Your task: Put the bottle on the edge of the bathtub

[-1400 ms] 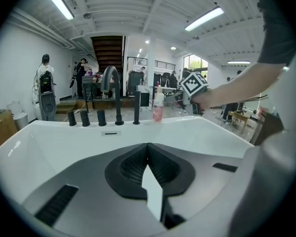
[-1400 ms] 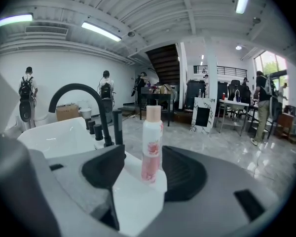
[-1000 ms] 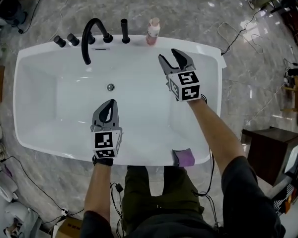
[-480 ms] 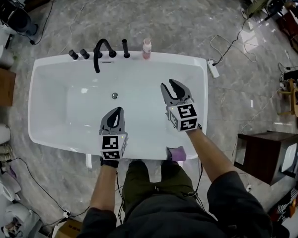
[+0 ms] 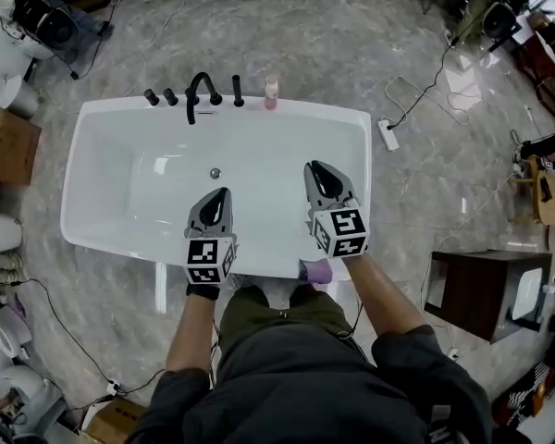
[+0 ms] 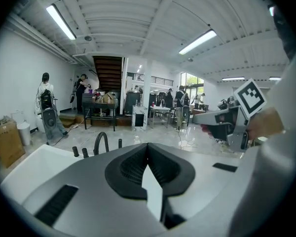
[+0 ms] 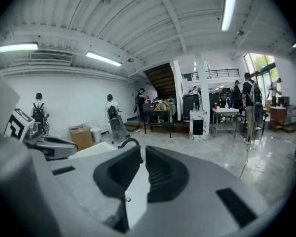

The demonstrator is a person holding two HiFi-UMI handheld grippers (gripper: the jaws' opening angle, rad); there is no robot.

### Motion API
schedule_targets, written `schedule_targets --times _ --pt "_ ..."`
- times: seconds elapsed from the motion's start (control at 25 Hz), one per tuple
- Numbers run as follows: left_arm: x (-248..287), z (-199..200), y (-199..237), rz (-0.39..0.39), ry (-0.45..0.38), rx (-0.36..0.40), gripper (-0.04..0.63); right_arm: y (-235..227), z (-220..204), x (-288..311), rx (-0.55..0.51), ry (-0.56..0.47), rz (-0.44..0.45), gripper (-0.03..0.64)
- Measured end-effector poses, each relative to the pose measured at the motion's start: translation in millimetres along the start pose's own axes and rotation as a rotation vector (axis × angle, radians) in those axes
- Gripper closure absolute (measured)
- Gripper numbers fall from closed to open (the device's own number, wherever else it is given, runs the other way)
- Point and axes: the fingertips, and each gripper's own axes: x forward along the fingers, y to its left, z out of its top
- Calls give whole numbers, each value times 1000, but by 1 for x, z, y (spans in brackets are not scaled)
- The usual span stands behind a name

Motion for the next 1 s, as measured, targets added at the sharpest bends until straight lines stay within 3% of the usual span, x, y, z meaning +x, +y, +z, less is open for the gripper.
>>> schedule_targets --times 0.16,1.0 --pt "-22 17 -10 -2 -27 17 594 12 11 -29 -18 -11 9 614" --pt "-70 44 -58 -74 -76 30 594 50 5 -102 -40 12 51 617"
